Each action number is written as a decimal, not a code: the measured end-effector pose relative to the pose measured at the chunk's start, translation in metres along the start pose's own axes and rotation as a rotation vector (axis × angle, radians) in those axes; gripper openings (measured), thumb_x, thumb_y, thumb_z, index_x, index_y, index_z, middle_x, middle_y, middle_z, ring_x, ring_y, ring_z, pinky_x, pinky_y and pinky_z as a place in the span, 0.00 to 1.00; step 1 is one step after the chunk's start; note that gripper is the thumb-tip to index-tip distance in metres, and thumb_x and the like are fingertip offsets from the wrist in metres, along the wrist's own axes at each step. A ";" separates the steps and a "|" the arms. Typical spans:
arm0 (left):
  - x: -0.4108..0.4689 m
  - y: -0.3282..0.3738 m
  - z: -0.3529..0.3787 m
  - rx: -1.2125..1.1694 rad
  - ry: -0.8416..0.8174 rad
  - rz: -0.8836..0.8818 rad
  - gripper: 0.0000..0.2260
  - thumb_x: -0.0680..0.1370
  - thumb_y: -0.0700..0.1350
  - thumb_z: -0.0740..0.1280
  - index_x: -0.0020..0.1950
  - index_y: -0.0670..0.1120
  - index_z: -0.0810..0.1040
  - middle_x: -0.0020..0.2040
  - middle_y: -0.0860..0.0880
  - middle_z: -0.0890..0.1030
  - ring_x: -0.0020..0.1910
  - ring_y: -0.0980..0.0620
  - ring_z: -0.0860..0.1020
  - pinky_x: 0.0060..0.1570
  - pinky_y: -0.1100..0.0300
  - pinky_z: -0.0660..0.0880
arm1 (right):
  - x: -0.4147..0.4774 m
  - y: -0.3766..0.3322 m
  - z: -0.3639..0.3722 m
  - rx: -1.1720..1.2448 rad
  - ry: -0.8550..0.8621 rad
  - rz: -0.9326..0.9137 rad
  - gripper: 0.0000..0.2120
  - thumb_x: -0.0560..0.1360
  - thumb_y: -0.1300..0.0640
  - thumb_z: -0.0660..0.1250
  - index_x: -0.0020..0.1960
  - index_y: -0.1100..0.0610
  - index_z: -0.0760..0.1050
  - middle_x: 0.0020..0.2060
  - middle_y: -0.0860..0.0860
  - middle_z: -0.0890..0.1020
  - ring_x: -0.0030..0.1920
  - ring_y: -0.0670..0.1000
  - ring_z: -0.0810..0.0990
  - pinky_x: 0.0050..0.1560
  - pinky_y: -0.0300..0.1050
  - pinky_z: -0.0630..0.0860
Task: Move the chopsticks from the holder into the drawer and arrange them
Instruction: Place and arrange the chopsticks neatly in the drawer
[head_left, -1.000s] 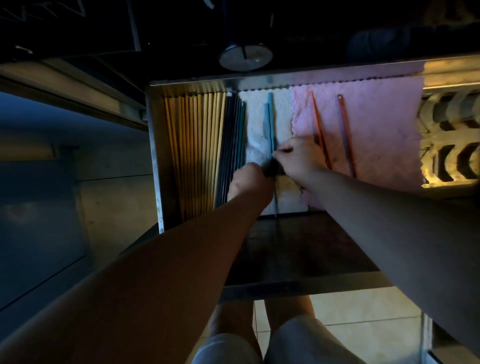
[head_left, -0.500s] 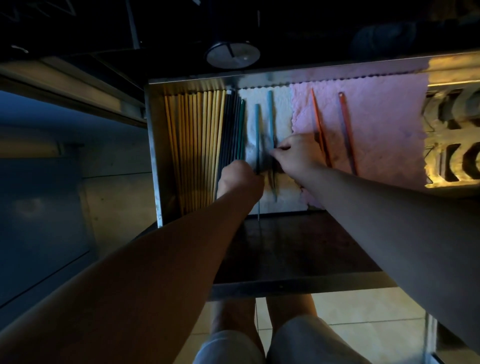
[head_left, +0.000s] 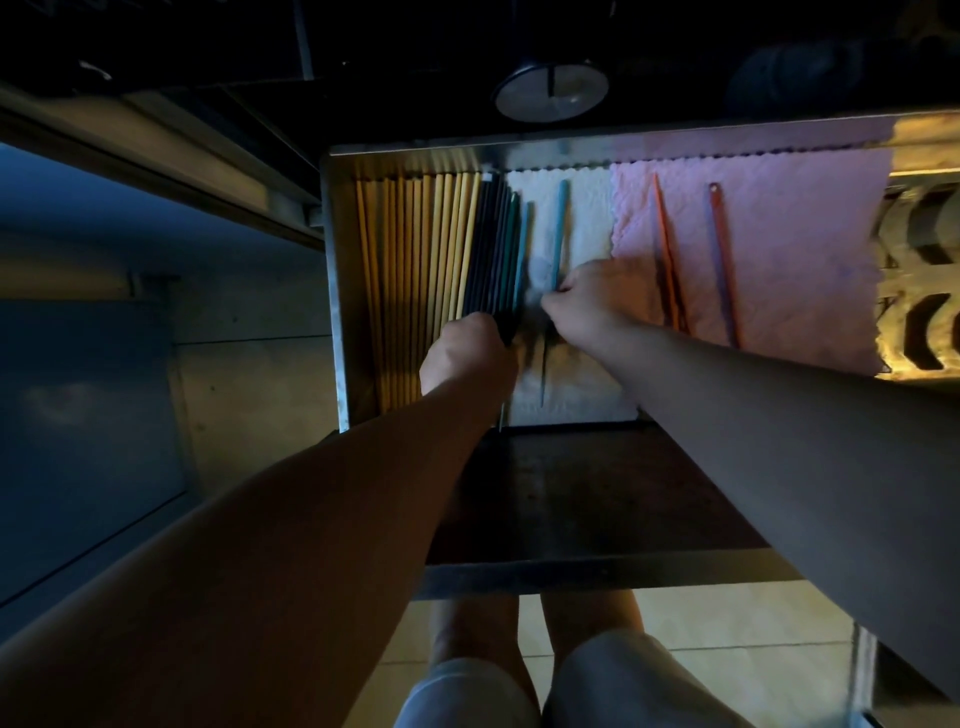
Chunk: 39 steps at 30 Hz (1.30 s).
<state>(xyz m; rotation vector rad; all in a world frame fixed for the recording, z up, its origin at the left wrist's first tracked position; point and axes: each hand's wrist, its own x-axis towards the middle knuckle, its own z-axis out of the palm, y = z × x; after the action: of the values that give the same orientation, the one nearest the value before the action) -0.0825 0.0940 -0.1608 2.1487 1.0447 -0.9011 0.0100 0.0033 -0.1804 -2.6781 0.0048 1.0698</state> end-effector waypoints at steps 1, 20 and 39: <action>-0.001 -0.002 -0.001 0.005 -0.003 0.011 0.09 0.77 0.52 0.69 0.49 0.47 0.78 0.42 0.47 0.80 0.39 0.49 0.80 0.36 0.55 0.78 | 0.000 -0.002 0.003 0.032 -0.020 -0.003 0.16 0.70 0.44 0.69 0.44 0.58 0.81 0.37 0.52 0.82 0.39 0.52 0.80 0.32 0.37 0.68; -0.011 -0.021 -0.011 0.165 0.169 0.293 0.15 0.78 0.42 0.66 0.65 0.49 0.72 0.67 0.45 0.68 0.65 0.43 0.67 0.62 0.48 0.69 | -0.021 -0.007 0.009 0.297 -0.103 0.038 0.08 0.72 0.61 0.64 0.43 0.60 0.82 0.36 0.55 0.81 0.42 0.58 0.83 0.42 0.48 0.80; -0.032 0.045 0.020 0.172 0.146 0.458 0.17 0.77 0.48 0.66 0.66 0.49 0.72 0.68 0.46 0.70 0.66 0.42 0.67 0.59 0.47 0.69 | -0.011 0.078 -0.051 0.276 0.086 -0.011 0.08 0.72 0.59 0.65 0.48 0.51 0.81 0.47 0.53 0.84 0.50 0.55 0.82 0.56 0.47 0.78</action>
<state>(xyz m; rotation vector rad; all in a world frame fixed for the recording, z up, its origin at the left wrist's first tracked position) -0.0665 0.0412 -0.1392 2.4834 0.5114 -0.6399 0.0293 -0.0856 -0.1560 -2.4684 0.1431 0.8790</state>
